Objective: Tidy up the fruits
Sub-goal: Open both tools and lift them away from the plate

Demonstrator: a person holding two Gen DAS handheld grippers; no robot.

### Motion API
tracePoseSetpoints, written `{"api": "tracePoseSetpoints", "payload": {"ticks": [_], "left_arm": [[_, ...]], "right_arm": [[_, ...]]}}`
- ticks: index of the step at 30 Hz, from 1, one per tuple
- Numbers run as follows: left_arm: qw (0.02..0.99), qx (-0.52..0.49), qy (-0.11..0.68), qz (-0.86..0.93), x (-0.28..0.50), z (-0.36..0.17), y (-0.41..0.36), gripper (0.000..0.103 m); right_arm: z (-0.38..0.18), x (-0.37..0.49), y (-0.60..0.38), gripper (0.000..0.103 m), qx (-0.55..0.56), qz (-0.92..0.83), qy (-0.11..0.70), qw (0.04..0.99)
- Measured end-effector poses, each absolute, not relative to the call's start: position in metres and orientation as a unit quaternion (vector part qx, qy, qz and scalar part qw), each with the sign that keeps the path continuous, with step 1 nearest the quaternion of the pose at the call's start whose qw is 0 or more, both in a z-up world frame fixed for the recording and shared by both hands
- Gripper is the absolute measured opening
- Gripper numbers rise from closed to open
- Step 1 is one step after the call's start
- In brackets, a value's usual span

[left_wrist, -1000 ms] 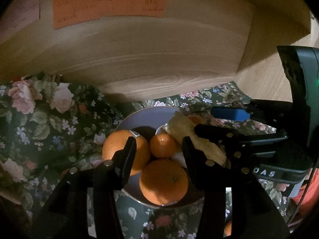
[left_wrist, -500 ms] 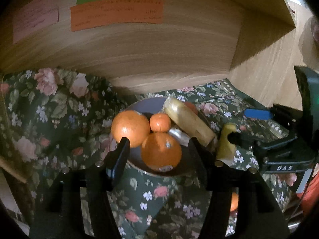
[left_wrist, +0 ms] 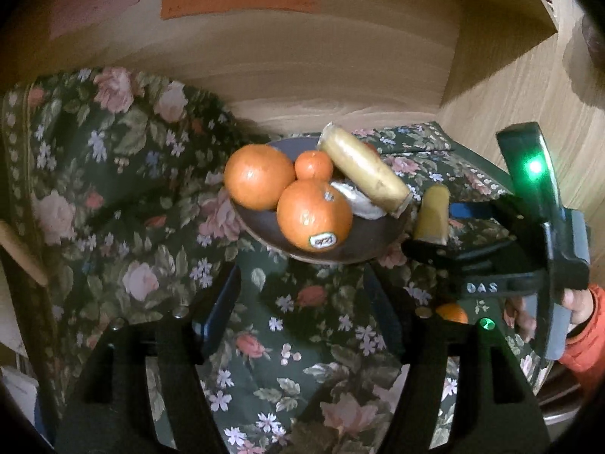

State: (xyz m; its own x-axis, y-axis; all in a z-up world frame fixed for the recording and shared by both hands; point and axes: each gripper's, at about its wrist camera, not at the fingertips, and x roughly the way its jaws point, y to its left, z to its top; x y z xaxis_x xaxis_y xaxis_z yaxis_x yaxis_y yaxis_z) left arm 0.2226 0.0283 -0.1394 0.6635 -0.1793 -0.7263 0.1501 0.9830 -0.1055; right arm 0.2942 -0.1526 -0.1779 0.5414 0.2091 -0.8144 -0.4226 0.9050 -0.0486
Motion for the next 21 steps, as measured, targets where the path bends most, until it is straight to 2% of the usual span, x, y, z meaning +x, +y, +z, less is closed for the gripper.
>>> {"api": "tracePoseSetpoints", "payload": {"ticks": [2,4,5,6,8,11,17,21], "left_arm": [[0.91,-0.022,0.405,-0.09,0.222,-0.143,0.03,0.067],[0.908,-0.023,0.408,-0.092,0.221,-0.146,0.029,0.067],[0.908,-0.023,0.408,-0.094,0.221,-0.146,0.029,0.067],[0.908,-0.024,0.408,-0.096,0.221,-0.147,0.028,0.067],[0.907,-0.024,0.407,-0.102,0.218,-0.147,0.025,0.067],[0.906,-0.024,0.408,-0.112,0.217,-0.149,0.019,0.067],[0.9,-0.023,0.413,-0.136,0.215,-0.151,0.004,0.067],[0.895,-0.027,0.418,-0.151,0.212,-0.153,-0.007,0.067]], "right_arm": [[-0.18,0.297,-0.151,0.095,-0.122,0.188,0.449,0.865],[-0.182,0.297,-0.152,0.089,-0.124,0.185,0.452,0.864],[-0.184,0.299,-0.154,0.081,-0.127,0.18,0.455,0.863],[-0.186,0.299,-0.156,0.076,-0.121,0.188,0.462,0.858],[-0.188,0.302,-0.163,0.055,-0.096,0.202,0.476,0.851],[-0.187,0.297,-0.173,0.041,-0.091,0.189,0.473,0.856],[-0.185,0.283,-0.203,0.032,-0.077,0.177,0.47,0.861],[-0.179,0.271,-0.22,0.03,-0.072,0.172,0.466,0.865]]}}
